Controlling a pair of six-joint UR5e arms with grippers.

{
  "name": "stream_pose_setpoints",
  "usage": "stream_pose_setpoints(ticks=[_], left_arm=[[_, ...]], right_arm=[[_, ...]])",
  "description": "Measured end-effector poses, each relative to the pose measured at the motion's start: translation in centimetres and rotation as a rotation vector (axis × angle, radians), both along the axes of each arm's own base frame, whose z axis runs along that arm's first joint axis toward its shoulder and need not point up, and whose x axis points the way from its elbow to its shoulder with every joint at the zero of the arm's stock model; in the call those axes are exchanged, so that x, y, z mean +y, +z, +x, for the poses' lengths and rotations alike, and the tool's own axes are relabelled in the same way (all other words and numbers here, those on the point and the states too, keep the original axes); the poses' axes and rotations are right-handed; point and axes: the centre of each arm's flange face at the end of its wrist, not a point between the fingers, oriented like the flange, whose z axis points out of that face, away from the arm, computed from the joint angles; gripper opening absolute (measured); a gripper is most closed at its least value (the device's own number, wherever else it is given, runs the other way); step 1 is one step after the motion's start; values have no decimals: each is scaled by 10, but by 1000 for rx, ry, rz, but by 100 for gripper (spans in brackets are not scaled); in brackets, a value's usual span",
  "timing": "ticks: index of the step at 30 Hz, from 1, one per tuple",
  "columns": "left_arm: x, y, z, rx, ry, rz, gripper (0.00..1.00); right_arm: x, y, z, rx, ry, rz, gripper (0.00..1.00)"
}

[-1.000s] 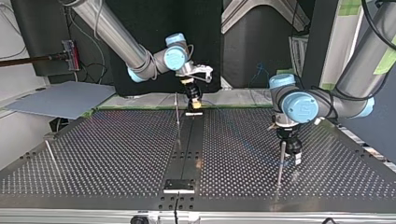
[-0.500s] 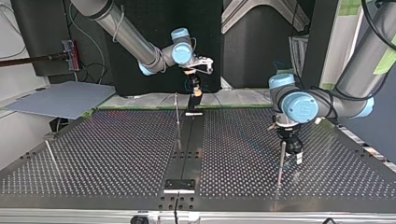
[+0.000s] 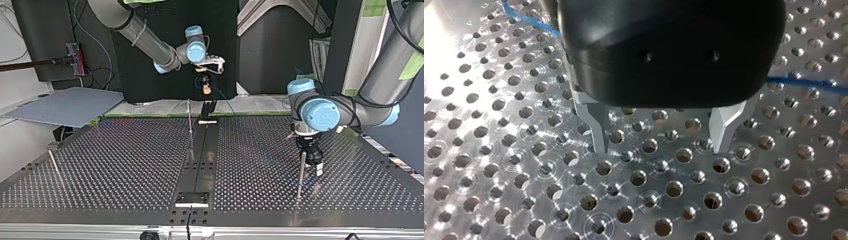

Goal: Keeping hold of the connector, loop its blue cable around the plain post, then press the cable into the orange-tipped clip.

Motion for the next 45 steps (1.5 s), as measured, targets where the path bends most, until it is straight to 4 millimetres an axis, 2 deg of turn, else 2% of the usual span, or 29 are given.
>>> stream_pose_setpoints(ticks=[13, 20, 32, 34, 37, 45], left_arm=[[-1, 0, -1, 5, -1, 3, 98], [-2, -1, -1, 8, -4, 3, 98], [-4, -1, -2, 10, -3, 4, 98], [-4, -1, -2, 10, 0, 5, 98], [-3, -1, -2, 11, 2, 5, 98], [-2, -1, -2, 12, 5, 6, 98]], right_arm=[[5, -73, -34, 30, -87, 38, 0], [6, -116, -61, 38, -145, 73, 0], [25, -180, -102, 105, -195, 137, 0], [26, -184, -106, 109, -199, 142, 0], [24, -180, -107, 106, -202, 138, 0], [17, -150, -109, 63, -213, 96, 0]])
